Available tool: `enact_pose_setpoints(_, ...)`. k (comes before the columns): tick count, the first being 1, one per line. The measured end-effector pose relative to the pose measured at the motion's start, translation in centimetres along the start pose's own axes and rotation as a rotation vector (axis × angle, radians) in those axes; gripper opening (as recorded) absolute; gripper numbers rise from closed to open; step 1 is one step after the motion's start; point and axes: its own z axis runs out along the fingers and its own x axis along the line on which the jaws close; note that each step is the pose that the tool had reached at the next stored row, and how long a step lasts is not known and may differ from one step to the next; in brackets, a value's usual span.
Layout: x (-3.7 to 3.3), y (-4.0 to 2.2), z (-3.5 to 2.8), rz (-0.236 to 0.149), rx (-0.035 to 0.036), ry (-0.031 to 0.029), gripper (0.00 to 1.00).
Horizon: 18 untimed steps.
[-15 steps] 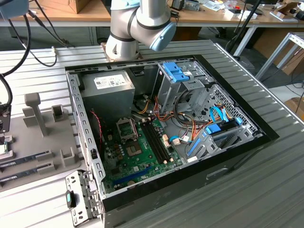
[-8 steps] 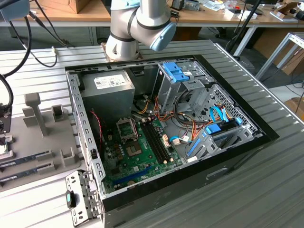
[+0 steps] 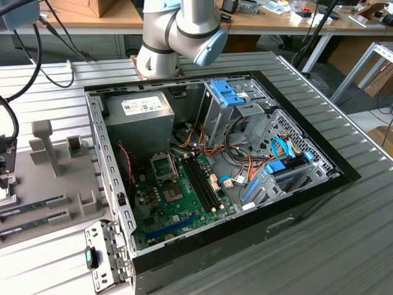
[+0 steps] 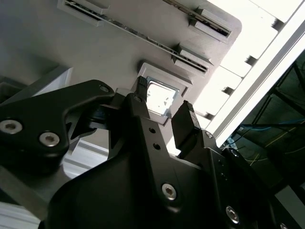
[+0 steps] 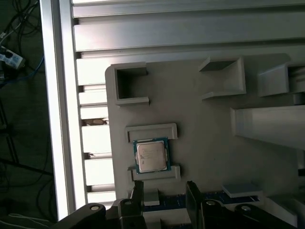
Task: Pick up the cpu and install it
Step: 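Pick up the cpu and move it towards the insertion slot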
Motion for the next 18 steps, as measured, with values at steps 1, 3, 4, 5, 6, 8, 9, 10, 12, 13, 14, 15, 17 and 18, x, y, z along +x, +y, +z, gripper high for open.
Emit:
enact_pose_setpoints(1,0.00,0.00,0.06,0.000,-0.0001,-0.0001,0.48)
enact_pose_setpoints(3,0.00,0.00,0.11,0.000,0.0000,0.0001,0.48)
enact_pose_setpoints(4,-0.01,0.01,0.14,0.000,0.0000,0.0001,0.48)
enact_pose_setpoints(5,-0.06,0.02,0.19,0.000,-0.0002,-0.0002,0.48)
enact_pose_setpoints(6,-0.11,0.01,0.22,0.000,-0.0001,-0.0002,0.48)
enact_pose_setpoints(8,-0.23,0.04,0.31,-0.014,-0.0005,-0.0007,0.48)
enact_pose_setpoints(9,-0.29,0.04,0.37,-0.037,-0.0011,-0.0014,0.48)
enact_pose_setpoints(10,-0.29,0.04,0.41,-0.059,-0.0017,-0.0021,0.48)
enact_pose_setpoints(12,-0.29,0.05,0.56,-0.065,-0.0021,-0.0027,0.48)
enact_pose_setpoints(13,-0.29,0.05,0.61,-0.065,-0.0021,-0.0027,0.48)
enact_pose_setpoints(14,-0.29,0.05,0.66,-0.065,-0.0020,-0.0026,0.48)
enact_pose_setpoints(15,-0.28,0.05,0.72,-0.065,-0.0020,-0.0026,0.48)
enact_pose_setpoints(17,-0.28,0.06,0.82,-0.065,-0.0020,-0.0026,0.48)
enact_pose_setpoints(18,-0.28,0.06,0.86,-0.065,-0.0020,-0.0026,0.48)
